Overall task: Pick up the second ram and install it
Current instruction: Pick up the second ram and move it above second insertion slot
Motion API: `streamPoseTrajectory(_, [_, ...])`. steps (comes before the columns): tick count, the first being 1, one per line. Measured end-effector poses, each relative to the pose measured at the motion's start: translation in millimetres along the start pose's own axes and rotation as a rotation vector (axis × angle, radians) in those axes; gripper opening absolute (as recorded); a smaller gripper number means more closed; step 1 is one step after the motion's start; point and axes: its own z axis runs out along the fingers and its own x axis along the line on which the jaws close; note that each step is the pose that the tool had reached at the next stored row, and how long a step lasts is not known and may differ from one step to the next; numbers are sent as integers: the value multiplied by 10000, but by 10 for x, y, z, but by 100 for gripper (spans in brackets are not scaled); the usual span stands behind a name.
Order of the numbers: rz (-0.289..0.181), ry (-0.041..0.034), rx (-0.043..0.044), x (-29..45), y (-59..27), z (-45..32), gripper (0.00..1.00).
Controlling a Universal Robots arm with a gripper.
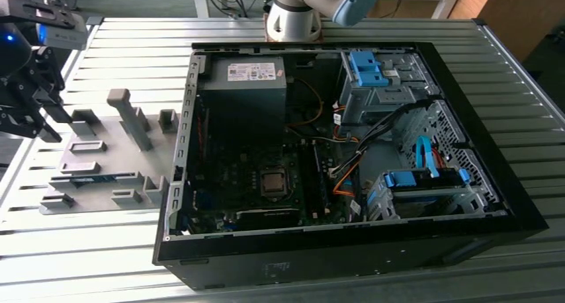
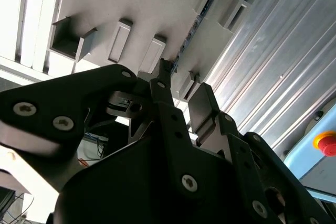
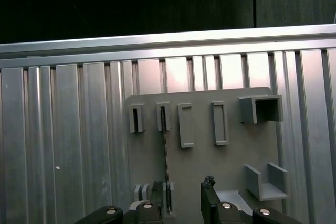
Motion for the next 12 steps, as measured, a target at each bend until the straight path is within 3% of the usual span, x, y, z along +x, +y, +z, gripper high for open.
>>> streamPoseTrajectory(12, [0,0,1,6,-2,52,42])
